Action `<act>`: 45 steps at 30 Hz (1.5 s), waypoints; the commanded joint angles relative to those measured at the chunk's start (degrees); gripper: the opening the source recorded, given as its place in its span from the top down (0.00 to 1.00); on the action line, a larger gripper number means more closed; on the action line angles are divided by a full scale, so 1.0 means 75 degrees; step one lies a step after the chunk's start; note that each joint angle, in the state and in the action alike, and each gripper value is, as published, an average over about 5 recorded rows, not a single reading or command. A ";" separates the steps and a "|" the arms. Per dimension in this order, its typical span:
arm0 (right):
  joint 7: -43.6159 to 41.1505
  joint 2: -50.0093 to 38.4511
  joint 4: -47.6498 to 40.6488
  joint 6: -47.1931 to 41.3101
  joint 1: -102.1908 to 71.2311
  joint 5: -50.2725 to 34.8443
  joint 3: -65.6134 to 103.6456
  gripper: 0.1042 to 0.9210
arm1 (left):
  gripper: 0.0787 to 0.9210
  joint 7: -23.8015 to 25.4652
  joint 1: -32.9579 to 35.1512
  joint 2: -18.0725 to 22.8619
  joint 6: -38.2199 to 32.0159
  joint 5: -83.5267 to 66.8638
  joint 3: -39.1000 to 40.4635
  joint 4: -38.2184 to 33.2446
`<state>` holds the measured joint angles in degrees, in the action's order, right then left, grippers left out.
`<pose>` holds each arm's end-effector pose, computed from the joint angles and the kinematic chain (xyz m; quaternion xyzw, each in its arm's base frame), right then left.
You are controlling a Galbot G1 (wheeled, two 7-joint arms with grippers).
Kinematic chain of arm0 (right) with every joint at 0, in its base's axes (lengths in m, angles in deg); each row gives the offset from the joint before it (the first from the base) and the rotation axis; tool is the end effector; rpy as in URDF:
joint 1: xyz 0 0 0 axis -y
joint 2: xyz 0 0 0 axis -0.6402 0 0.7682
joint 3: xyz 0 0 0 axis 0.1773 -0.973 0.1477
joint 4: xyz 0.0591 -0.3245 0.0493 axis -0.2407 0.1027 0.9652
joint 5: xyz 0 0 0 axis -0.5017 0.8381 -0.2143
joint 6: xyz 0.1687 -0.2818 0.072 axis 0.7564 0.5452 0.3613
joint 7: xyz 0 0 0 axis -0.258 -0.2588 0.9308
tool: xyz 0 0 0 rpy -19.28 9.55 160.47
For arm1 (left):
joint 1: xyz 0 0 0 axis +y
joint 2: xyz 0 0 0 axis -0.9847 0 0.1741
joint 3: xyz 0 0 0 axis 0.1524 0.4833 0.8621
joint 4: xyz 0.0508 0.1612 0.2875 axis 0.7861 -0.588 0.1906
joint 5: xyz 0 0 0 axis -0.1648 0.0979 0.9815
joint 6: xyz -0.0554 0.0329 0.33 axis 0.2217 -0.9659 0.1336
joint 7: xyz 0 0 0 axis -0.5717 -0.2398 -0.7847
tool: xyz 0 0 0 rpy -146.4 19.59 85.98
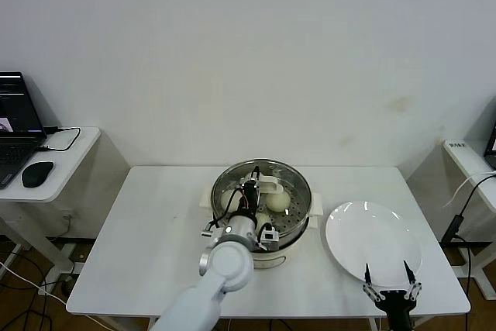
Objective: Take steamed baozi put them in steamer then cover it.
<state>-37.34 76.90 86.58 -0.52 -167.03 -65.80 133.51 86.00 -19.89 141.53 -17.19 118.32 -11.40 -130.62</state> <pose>0.1026 -0.0934 -0.3725 -0.0773 -0.9801 0.1758 0.0502 0.3130 -0.1484 -0.2489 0.0964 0.7239 0.6816 0.0457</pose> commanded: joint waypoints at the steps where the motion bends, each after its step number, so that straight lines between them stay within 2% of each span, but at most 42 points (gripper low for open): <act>1: -0.0006 0.0000 -0.0017 0.0022 -0.0001 0.0010 -0.0025 0.12 | 0.92 -0.0056 0.0024 0.0175 -0.0057 0.0145 -0.0014 0.0201; 13: -0.0028 -0.0040 -0.0048 0.0023 0.0011 -0.0006 -0.0053 0.12 | 0.91 -0.0134 0.0208 0.0213 -0.0085 0.0120 -0.0071 -0.0022; 16: -0.0030 -0.0037 -0.0054 0.0019 0.0013 0.0003 -0.0081 0.12 | 0.85 -0.0133 0.0326 0.0138 -0.0074 0.0065 -0.0110 -0.0331; 22: -0.0035 -0.0025 -0.0058 0.0021 0.0007 0.0011 -0.0104 0.12 | 0.64 -0.0323 0.0991 -0.0260 -0.0094 -0.0394 -0.0193 -0.1318; 31: -0.0040 -0.0111 -0.0088 0.0038 -0.0044 -0.0050 -0.0103 0.12 | 0.33 -0.1530 0.3118 -0.1191 -0.0991 -0.3114 -0.0684 -0.3252; 34: -0.0049 -0.0149 -0.0070 0.0025 -0.0054 -0.0102 -0.0107 0.12 | 0.23 -0.2172 0.4168 -0.1358 -0.1626 -0.4728 -0.1357 -0.3948; 36: -0.0056 -0.0160 -0.0043 0.0014 -0.0055 -0.0146 -0.0110 0.12 | 0.17 -0.2944 0.4957 -0.1449 -0.2509 -0.6389 -0.1994 -0.4192; 39: -0.0090 -0.0204 0.0003 0.0009 -0.0067 -0.0267 -0.0114 0.12 | 0.13 -0.3971 0.5966 -0.1441 -0.4190 -0.9139 -0.3170 -0.4107; 41: -0.0122 -0.0297 0.0002 0.0024 -0.0100 -0.0395 -0.0149 0.12 | 0.12 -0.4215 0.6501 -0.1289 -0.4916 -1.0387 -0.4000 -0.3921; 43: -0.0146 -0.0440 -0.0003 0.0047 -0.0171 -0.0547 -0.0202 0.12 | 0.12 -0.4321 0.6976 -0.1163 -0.5208 -1.1173 -0.4517 -0.3811; 45: -0.0193 -0.0637 0.0023 0.0065 -0.0296 -0.0743 -0.0256 0.12 | 0.12 -0.4374 0.7442 -0.1112 -0.5084 -1.1752 -0.4792 -0.3773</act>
<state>-38.21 75.04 86.44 -0.35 -167.85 -67.78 132.36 66.56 12.22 133.30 -36.35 75.90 -27.14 -154.27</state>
